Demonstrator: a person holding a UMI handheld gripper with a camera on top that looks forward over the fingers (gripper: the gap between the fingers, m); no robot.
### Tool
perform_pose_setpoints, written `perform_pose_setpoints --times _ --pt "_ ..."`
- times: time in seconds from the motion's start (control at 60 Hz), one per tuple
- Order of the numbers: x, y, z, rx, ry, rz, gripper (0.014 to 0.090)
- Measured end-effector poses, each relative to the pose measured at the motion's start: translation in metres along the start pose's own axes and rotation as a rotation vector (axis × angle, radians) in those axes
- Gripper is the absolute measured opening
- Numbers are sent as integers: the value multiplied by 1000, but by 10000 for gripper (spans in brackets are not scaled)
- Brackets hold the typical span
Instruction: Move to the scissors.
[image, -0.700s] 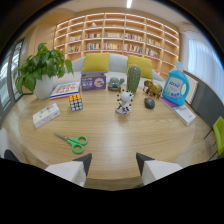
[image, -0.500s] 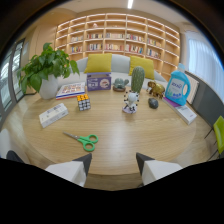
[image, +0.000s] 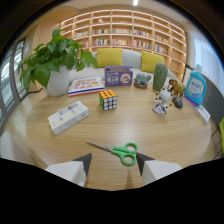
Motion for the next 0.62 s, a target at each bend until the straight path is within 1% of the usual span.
perform_pose_setpoints --times 0.217,0.5,0.617 --pt "4 -11 26 -3 19 2 842" --pt "8 -6 30 -19 18 -1 843" --pt "7 -7 28 -14 12 -2 847"
